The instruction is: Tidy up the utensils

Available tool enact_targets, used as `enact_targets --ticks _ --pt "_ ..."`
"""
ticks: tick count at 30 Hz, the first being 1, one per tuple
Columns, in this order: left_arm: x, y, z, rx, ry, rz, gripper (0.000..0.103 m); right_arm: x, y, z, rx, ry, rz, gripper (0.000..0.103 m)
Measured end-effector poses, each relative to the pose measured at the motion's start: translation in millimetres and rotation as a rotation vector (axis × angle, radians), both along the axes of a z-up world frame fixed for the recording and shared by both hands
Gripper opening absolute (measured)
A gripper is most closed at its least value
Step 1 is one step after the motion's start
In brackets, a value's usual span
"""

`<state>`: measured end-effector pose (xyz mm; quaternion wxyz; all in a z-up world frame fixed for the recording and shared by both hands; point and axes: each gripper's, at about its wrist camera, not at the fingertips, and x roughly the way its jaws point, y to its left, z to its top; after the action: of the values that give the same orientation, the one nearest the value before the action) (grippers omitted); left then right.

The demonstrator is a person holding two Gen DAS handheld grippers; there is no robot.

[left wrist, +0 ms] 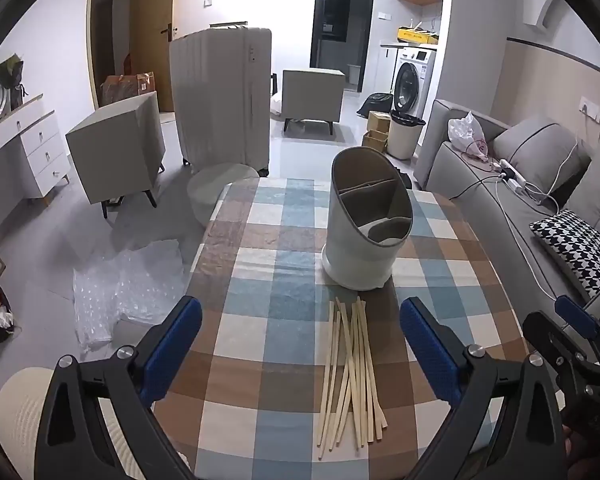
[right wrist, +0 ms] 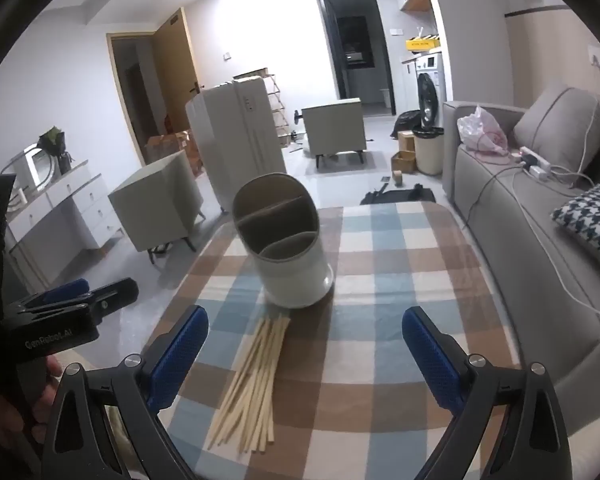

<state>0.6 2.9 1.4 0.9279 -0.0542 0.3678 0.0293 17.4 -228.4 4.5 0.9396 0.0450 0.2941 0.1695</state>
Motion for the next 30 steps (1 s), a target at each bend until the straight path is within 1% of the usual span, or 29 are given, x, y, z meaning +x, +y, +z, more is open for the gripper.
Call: enact_targets --ticks 4,6,8,14,30 --pt "1.5 -0.3 -2.7 -0.004 0.012 -0.006 0.097 -0.1 0.0 -1.4 0.004 0.001 0.0 0.098" --pt "2.8 -1.0 -5.1 0.015 0.025 -0.006 0.097 -0.4 0.1 -2.2 -0.003 -0.003 -0.007 0.098" --pt "2.5 0.1 -4.2 0.003 0.029 -0.005 0.097 0.1 -0.2 -2.5 -0.007 -0.003 -0.012 0.098" --pt "0.3 0.1 -2.0 0.002 0.018 -0.004 0.097 -2.1 0.6 -1.6 -0.02 -0.017 -0.026 0.098" --pt "0.5 2.1 -0.6 -0.003 0.013 0.004 0.097 -1.9 2.4 -3.9 -0.024 -0.013 -0.022 0.098"
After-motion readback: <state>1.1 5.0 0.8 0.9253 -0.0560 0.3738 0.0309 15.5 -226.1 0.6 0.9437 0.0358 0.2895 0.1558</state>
